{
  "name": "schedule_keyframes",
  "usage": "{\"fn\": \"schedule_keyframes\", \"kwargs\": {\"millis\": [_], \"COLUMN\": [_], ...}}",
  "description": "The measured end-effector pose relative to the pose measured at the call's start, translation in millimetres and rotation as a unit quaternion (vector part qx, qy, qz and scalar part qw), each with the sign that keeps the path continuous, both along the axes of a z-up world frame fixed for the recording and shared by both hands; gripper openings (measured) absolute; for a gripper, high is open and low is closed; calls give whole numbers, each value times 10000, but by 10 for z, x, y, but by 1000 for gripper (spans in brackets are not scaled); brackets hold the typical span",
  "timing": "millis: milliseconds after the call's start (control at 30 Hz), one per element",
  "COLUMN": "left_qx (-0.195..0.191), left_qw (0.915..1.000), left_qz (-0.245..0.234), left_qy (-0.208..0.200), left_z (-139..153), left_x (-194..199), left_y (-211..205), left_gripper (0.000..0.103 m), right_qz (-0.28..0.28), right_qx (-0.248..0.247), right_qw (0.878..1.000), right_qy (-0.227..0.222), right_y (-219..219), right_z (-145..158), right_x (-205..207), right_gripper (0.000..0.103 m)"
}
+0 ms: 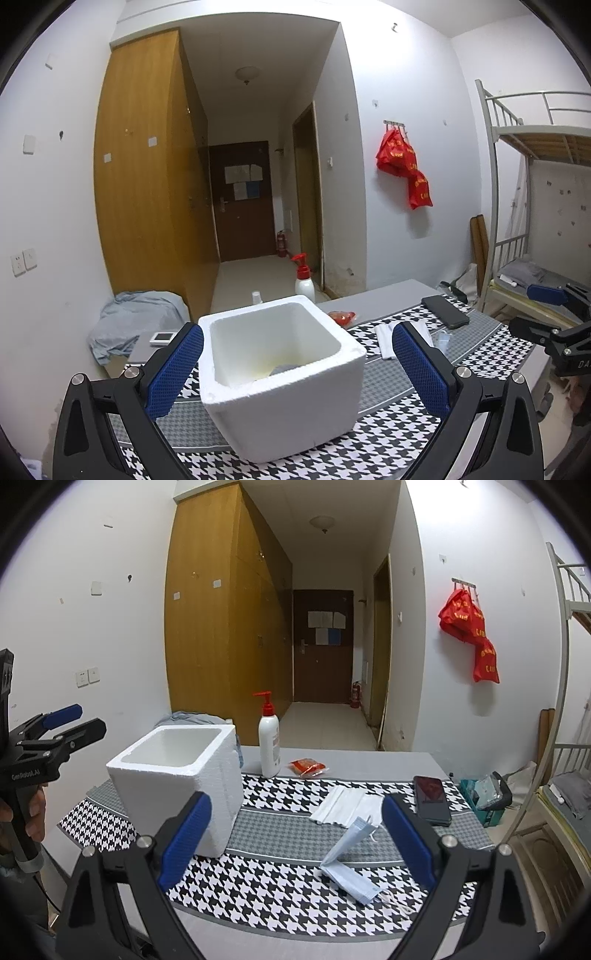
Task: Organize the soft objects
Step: 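Withdraw the left tool from the box toward the blue mask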
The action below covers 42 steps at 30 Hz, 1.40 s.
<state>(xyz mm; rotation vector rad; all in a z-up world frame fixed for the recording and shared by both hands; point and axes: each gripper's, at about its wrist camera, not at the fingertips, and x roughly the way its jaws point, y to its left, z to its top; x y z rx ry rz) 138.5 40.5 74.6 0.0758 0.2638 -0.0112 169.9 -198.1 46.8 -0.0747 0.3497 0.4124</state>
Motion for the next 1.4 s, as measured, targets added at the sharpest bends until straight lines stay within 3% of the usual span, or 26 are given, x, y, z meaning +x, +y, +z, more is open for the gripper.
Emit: {"fn": "schedule_keyframes", "kwargs": {"millis": [633,867,1400], "left_qx": [-132,-167,-248], "left_qw": [9996,9995,9976], "left_qz": [-221,-253,-652], "left_qy": [81,-106,-29], "left_z": [-173,-310,-593], "left_x": [-186,-269,-192], "left_y": [-93,-128,-385], "left_gripper": [102,102,102], "right_qz": [55,-5,-77], "right_qx": [-9,207,326], "right_qw": [9999,9997,9994], "right_qy": [-86,-97,-8], "right_y": [-3,-59,-88], "right_z": [-28,-83,-259], "right_x": [-265,-315,-335], "right_gripper": [96,96,96]}}
